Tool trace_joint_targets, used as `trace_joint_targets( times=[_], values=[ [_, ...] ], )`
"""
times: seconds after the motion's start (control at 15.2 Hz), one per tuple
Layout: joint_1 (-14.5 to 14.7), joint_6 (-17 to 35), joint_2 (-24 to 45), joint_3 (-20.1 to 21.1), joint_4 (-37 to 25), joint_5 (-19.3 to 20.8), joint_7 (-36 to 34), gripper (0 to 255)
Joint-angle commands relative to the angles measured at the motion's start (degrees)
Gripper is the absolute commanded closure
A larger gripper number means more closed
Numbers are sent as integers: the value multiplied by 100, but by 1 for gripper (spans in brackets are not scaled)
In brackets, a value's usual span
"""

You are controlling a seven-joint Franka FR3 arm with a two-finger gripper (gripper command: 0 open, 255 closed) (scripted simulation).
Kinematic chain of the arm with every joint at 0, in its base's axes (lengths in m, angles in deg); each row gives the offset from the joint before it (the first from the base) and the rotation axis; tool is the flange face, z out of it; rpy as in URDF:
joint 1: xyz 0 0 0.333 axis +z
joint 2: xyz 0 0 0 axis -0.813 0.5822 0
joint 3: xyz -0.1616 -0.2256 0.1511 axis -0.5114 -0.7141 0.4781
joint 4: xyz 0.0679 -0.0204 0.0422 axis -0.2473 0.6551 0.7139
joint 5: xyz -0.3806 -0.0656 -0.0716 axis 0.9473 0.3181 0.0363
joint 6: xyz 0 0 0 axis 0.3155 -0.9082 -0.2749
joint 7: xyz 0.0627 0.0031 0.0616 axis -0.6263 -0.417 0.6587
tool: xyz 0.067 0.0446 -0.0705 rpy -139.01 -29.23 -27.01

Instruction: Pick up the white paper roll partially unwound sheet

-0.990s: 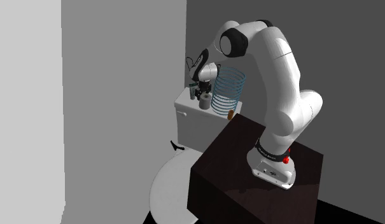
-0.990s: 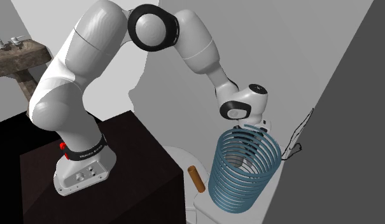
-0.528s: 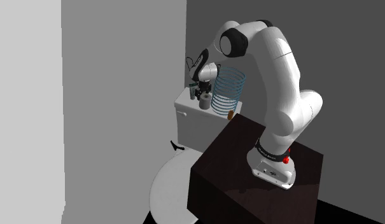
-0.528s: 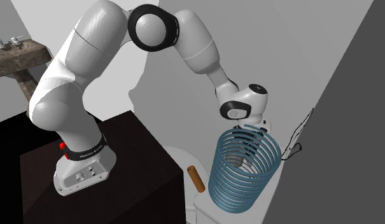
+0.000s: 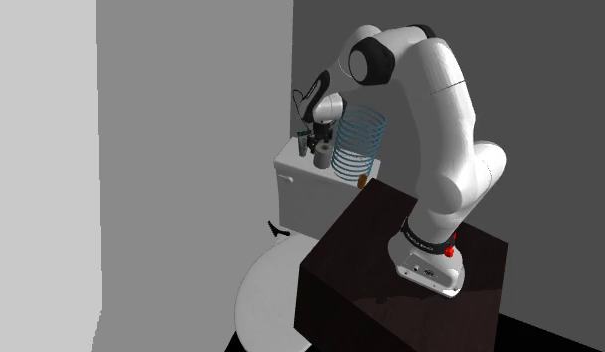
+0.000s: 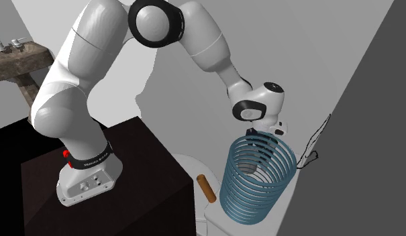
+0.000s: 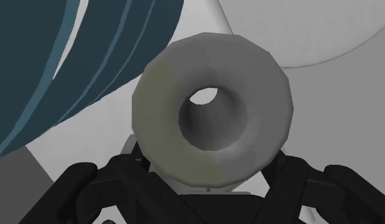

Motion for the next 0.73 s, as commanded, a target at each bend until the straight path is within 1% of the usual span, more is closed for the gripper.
trace_joint_targets(
  times=[0.0, 0.53, 0.66],
  values=[
    [31, -100, -120, -37, 17, 33, -28, 255],
    [140, -467, -621, -183, 151, 177, -113, 255],
    [142, -475, -630, -185, 153, 180, -115, 255]
  ],
)
